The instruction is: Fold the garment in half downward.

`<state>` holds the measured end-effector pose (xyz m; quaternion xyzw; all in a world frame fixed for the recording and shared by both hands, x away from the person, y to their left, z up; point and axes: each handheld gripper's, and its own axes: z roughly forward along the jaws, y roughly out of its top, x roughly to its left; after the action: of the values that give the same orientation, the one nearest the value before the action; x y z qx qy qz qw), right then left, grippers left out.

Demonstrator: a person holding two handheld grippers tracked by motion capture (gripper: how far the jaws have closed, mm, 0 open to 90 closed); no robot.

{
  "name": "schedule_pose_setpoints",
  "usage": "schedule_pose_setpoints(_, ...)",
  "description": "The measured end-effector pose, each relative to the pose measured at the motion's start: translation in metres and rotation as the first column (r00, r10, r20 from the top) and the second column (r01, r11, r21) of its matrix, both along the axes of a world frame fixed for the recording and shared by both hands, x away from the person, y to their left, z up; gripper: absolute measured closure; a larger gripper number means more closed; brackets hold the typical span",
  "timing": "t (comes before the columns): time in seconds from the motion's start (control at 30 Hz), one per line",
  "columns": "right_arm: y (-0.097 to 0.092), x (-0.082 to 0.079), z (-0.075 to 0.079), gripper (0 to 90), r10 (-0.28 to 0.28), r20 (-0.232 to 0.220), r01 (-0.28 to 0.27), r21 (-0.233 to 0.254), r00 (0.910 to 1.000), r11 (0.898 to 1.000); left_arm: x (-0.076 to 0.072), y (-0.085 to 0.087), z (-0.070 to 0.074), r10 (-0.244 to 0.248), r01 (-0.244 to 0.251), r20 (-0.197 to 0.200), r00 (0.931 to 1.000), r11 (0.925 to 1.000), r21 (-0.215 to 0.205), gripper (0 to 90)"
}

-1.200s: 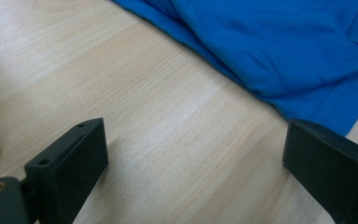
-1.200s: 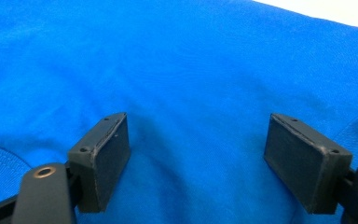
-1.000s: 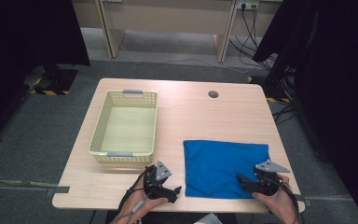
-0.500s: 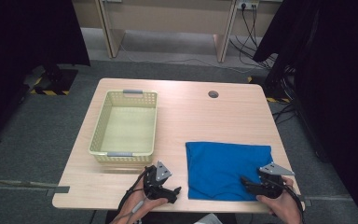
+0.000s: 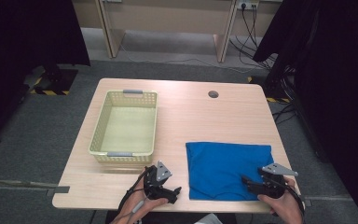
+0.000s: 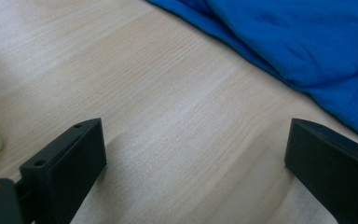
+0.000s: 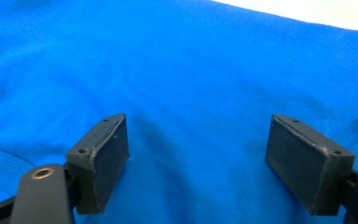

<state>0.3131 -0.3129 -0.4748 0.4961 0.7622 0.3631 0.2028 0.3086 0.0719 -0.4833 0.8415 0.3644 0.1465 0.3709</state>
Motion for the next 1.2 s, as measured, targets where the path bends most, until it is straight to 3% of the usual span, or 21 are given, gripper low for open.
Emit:
schedule_pose_setpoints(0.63,0.012,-0.020,0.004,19.1,0.045,0.024,-0.045,0.017,0.9987,0.999,-0.006,0.000,-0.001,-0.010,0.010,0.001,1.0000,0.9996,-0.027,4.8)
schedule_pose_setpoints(1.2,0.010,-0.035,0.000,13.0,0.034,0.019,-0.035,0.036,0.9992,0.999,-0.014,0.005,-0.002,-0.016,0.017,0.007,0.9998,0.9994,-0.032,3.9)
